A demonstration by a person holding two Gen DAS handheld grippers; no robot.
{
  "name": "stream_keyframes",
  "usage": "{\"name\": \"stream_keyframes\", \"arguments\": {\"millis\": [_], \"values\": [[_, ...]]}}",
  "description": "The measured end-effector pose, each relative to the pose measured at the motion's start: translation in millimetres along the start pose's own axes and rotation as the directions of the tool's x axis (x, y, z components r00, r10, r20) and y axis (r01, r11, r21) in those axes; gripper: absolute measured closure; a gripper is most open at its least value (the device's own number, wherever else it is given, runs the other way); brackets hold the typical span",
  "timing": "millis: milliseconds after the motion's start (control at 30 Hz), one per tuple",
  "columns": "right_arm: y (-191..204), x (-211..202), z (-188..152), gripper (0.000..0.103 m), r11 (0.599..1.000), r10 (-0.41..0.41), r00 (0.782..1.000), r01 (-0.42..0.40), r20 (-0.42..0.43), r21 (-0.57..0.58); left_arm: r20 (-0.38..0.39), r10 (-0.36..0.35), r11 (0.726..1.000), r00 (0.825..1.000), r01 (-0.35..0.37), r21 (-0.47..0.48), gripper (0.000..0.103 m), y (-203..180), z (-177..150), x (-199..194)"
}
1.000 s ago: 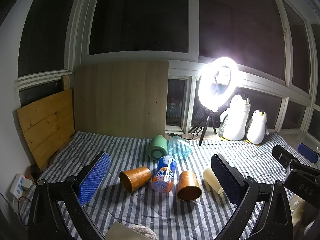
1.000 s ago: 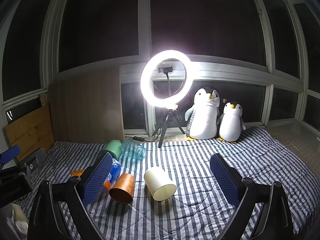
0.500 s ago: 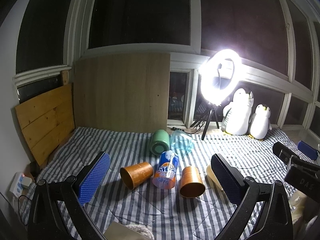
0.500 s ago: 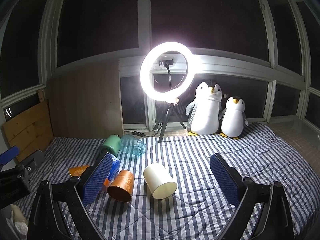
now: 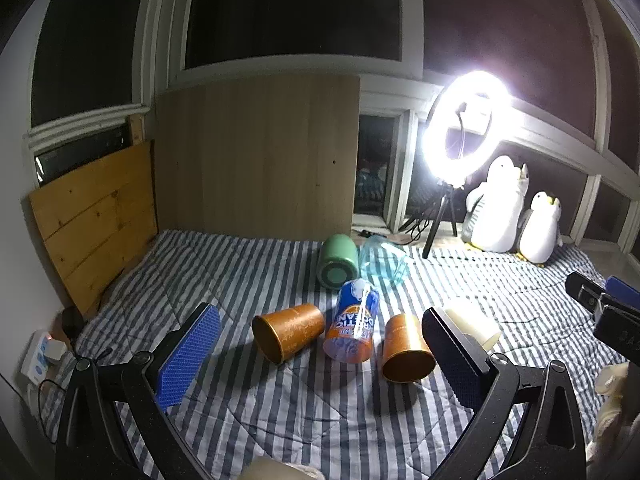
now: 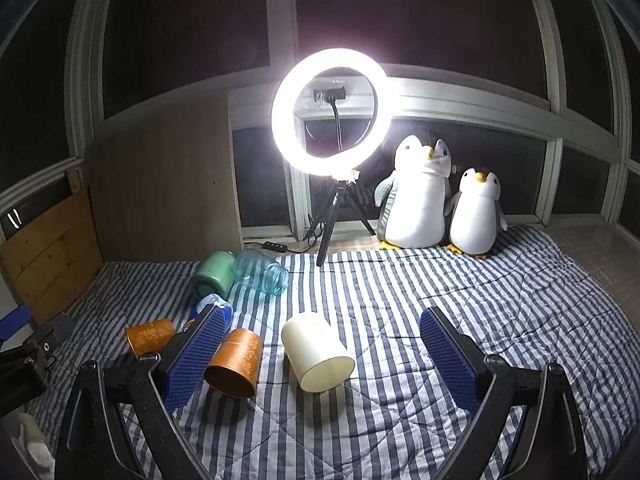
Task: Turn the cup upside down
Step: 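Move the right tool toward the clear blue plastic jar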
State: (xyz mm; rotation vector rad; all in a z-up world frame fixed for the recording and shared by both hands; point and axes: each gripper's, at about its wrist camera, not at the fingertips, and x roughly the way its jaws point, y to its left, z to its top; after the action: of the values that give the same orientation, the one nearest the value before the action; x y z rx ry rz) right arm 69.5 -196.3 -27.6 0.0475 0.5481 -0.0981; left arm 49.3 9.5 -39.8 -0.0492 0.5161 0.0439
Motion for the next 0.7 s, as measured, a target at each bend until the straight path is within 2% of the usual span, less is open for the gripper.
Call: {"name": "stream_keyframes", "arguments": {"millis": [400,700], "values": [[-12.4,23.0,0.2,0.007,1.000,0.002,0.998,-0.002,-0.059,0.008,-0.102,-0.001,1.000,0.995,0.004,0.028,0.000,-1.7,3.2,47.6],[-20.9,68.8,16.2,0.007,0.998,0.053,0.986,-0.058,-0.158,-0.028,-0.119,0.020,0.999,0.993,-0.015,0.044,0.000,-7.4,12.7,72.3]]}}
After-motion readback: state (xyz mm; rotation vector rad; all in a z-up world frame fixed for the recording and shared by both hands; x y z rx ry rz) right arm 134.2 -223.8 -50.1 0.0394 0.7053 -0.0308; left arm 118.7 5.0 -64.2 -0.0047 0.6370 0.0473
